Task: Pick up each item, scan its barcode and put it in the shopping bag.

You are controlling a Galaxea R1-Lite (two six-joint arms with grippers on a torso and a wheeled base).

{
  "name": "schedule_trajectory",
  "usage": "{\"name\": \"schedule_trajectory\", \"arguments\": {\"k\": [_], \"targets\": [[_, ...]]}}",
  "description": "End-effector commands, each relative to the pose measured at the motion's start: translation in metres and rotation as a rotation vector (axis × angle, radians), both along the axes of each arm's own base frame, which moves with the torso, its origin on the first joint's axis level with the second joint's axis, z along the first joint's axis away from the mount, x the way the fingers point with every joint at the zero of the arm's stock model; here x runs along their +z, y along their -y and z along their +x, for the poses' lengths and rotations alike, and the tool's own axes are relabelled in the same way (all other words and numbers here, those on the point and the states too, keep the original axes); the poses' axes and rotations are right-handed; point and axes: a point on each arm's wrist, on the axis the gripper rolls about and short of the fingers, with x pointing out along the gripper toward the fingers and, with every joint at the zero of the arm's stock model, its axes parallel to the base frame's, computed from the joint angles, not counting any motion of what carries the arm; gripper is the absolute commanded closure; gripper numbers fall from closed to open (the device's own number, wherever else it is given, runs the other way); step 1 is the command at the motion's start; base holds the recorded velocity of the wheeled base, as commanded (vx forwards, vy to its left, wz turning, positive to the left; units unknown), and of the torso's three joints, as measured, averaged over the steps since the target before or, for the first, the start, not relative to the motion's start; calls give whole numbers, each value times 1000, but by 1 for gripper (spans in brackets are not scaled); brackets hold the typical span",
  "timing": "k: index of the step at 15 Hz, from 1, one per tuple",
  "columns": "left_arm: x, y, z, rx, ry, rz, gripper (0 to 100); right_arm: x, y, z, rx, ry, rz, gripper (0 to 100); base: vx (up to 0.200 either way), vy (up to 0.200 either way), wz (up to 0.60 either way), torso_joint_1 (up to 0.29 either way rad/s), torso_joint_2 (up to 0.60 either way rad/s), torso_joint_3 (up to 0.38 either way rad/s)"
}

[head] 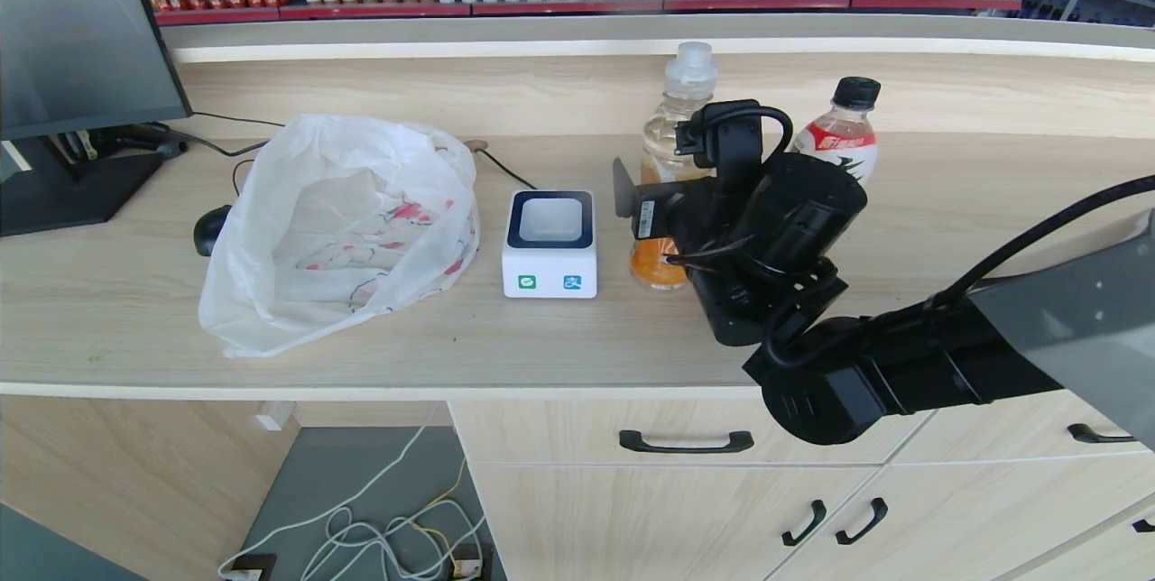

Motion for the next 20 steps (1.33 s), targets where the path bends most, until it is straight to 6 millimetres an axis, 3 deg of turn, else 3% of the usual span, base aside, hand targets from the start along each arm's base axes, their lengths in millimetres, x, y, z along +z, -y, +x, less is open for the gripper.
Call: {"name": "schedule_trajectory", "arguments": {"k": [1,2,15,20], "targets": [[0,0,0,0,0,0,0,-2,-1,2,-1,-1,-1,0,0,0,0,0,0,0],[0,0,0,0,0,0,0,-2,-1,2,-1,-1,-1,100,0,0,0,0,0,0],[0,0,0,0,0,0,0,22,4,-5,3,62,47,100,0,0,0,0,0,0],[0,0,0,0,0,0,0,43,5,-22,28,97,78,100,0,0,0,0,0,0]]}}
